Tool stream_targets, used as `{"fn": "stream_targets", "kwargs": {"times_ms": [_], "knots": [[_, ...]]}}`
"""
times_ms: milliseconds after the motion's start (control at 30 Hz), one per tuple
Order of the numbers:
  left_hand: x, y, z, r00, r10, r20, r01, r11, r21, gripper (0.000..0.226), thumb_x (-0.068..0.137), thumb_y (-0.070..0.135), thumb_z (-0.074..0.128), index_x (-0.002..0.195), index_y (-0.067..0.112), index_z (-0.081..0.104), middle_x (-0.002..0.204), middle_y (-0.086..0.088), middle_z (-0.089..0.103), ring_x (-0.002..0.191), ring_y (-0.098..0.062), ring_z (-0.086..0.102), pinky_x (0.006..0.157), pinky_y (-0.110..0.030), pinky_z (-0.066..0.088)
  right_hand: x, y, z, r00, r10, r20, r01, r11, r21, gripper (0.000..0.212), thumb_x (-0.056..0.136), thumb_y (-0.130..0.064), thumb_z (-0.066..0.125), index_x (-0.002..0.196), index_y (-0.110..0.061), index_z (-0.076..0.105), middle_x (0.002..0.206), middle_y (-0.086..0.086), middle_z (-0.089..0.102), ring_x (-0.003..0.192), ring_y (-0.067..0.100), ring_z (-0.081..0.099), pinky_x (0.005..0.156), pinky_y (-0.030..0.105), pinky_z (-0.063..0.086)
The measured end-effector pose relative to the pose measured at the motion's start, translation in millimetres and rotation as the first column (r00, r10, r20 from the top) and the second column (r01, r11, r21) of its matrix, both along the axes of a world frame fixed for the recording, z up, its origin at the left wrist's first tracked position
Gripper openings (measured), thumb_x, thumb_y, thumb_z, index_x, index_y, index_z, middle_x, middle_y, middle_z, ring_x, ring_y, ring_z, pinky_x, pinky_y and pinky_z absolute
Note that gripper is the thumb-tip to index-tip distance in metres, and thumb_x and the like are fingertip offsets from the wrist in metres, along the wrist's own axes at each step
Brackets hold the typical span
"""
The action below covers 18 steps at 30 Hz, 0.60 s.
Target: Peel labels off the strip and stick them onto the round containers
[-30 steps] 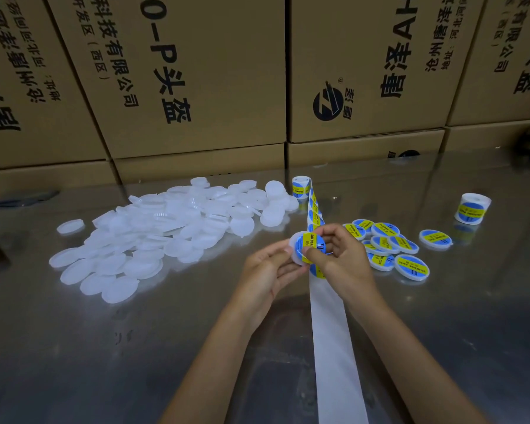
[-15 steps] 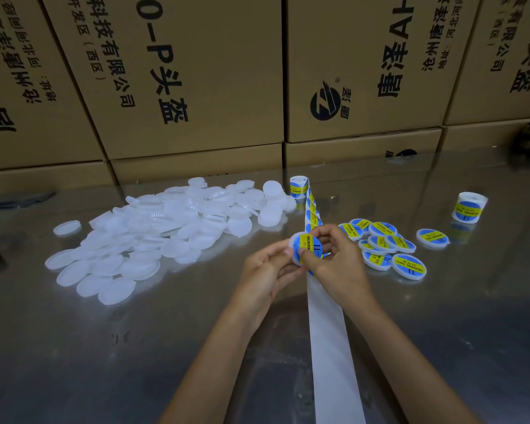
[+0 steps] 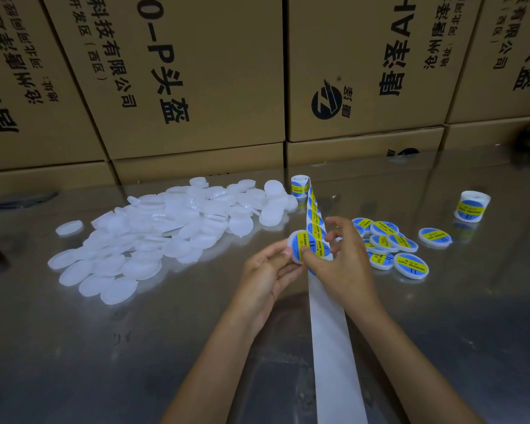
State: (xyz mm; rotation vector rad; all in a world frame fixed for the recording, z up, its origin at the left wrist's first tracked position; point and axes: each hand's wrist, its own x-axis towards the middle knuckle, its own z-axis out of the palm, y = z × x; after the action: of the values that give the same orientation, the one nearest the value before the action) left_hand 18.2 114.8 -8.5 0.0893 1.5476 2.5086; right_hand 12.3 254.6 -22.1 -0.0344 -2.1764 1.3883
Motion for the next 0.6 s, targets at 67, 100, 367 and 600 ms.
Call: {"fn": "stream_targets", "kwargs": {"times_ms": [67, 100, 367, 600], "knots": [[0.8, 1.7, -0.2, 1.0, 0.0, 0.014, 0.0, 1.0, 0.012, 0.027, 0.101, 0.001, 0.049, 0.123, -0.003, 0.063, 0.112, -0.022, 0.073, 0.097, -0.024, 0.074, 0.083, -0.027, 0.06, -2.3, 0.1, -2.9, 0.999, -0.02, 0.028, 0.019, 1.0, 0.021, 0.041, 0.074, -0.03, 0.079, 0.108, -0.031, 0.057, 0.089, -0.012, 0.057, 0.083, 0.009, 0.056, 0.072, 0.033, 0.048], [1.1, 2.0, 0.1, 1.0, -0.001, 0.02, 0.0, 1.0, 0.022, 0.027, 0.101, 0.0, 0.049, 0.123, -0.004, 0.063, 0.113, -0.023, 0.072, 0.097, -0.024, 0.074, 0.082, -0.028, 0.06, -2.9, -0.3, -3.2, 0.999, -0.027, 0.04, 0.027, 0.999, 0.023, 0.034, 0.074, -0.032, 0.078, 0.102, -0.033, 0.059, 0.083, -0.012, 0.059, 0.076, 0.005, 0.055, 0.069, 0.031, 0.048], [2.3, 0.5, 4.5, 0.996, -0.019, 0.09, 0.007, 0.991, 0.136, 0.026, 0.1, -0.002, 0.048, 0.123, -0.007, 0.06, 0.111, -0.027, 0.071, 0.097, -0.032, 0.074, 0.08, -0.032, 0.062, -6.6, 8.3, -5.9, 0.999, -0.036, -0.013, 0.036, 0.999, -0.024, 0.023, 0.082, -0.006, 0.065, 0.076, -0.029, 0.065, 0.062, -0.017, 0.063, 0.064, -0.007, 0.06, 0.057, 0.006, 0.043], [2.7, 0.9, 4.6, 0.995, -0.034, 0.089, 0.016, 0.981, 0.193, 0.028, 0.102, -0.001, 0.044, 0.124, -0.006, 0.06, 0.114, -0.024, 0.071, 0.099, -0.028, 0.074, 0.083, -0.031, 0.061, -2.3, -0.9, -4.7, 0.994, 0.106, 0.035, -0.103, 0.991, -0.081, 0.025, 0.088, -0.05, 0.063, 0.086, -0.025, 0.064, 0.074, -0.005, 0.067, 0.066, 0.008, 0.06, 0.061, 0.021, 0.047]]}}
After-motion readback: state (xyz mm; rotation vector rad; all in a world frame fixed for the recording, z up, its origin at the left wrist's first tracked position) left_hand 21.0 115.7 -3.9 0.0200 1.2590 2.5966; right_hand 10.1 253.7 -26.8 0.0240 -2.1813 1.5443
